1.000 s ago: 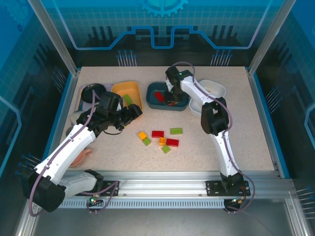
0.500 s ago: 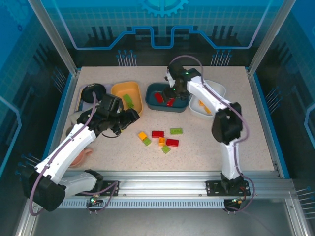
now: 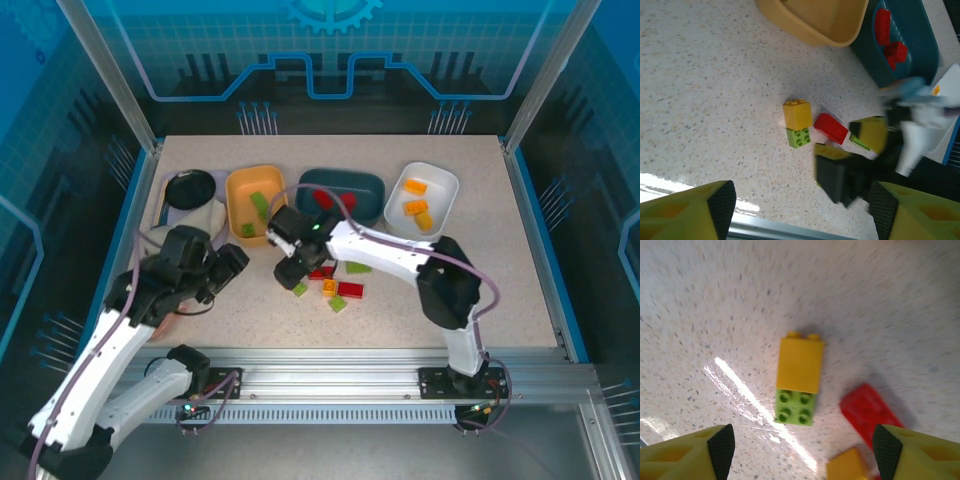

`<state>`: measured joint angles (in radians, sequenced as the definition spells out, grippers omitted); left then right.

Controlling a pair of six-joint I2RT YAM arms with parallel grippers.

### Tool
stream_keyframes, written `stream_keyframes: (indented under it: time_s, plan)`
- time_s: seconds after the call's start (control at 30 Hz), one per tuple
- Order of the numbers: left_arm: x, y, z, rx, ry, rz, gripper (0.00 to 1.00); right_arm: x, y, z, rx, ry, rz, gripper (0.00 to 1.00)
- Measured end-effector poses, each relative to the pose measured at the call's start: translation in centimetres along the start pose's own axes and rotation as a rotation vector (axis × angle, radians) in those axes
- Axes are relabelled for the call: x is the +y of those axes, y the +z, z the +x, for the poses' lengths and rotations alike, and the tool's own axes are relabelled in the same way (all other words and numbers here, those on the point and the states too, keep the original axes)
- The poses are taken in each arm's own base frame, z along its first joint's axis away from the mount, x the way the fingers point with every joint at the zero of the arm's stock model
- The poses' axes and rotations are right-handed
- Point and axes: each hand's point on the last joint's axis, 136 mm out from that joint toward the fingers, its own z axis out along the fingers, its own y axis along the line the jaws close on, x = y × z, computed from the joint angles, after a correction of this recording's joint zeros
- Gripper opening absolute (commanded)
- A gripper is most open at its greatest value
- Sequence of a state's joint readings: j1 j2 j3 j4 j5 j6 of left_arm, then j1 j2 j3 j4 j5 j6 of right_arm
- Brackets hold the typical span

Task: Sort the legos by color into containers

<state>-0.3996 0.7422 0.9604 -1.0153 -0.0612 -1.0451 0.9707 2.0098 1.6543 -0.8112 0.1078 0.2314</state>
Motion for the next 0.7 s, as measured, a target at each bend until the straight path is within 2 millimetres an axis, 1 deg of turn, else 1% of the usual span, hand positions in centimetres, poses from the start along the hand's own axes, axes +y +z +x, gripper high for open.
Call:
stream_keyframes:
  time_s: [0.07, 0.17, 0.23, 0.3, 0.33, 0.5, 0.53, 0.6, 0.7]
  plan:
    - [1.1, -0.6, 0.5, -0.006, -0.009, 0.009, 0.75, 0.6, 2.0, 0.5, 0.048, -0.008, 0.013, 0.78]
    - [2.6, -0.7, 1.2, -0.002, -0.031, 0.001, 0.75, 0.7, 4.2, 0.2, 0.085, -0.004, 0.041, 0.77]
    - [3.0, -0.5, 1.5, 0.010, -0.045, -0.009, 0.75, 0.4, 5.1, -0.2, 0.097, -0.001, 0.064, 0.75]
    - [3.2, -0.2, 1.7, 0.020, -0.054, -0.017, 0.75, 0.1, 5.8, -0.6, 0.102, 0.001, 0.084, 0.70]
    - [3.2, -0.1, 1.8, 0.023, -0.056, -0.018, 0.75, 0.1, 6.0, -0.8, 0.104, 0.002, 0.089, 0.66]
    - [3.1, -0.1, 1.9, 0.032, -0.057, -0.013, 0.75, -0.3, 6.7, -1.0, 0.118, 0.005, 0.112, 0.41]
    - [3.0, 0.0, 1.9, 0.035, -0.057, -0.014, 0.75, -0.3, 6.7, -1.0, 0.120, 0.009, 0.112, 0.38]
    - [2.9, 0.1, 2.0, 0.041, -0.056, -0.013, 0.74, -0.3, 6.7, -0.9, 0.123, 0.008, 0.113, 0.32]
    - [2.4, 0.3, 1.9, 0.047, -0.052, 0.001, 0.74, -0.4, 6.5, -1.0, 0.121, 0.015, 0.114, 0.30]
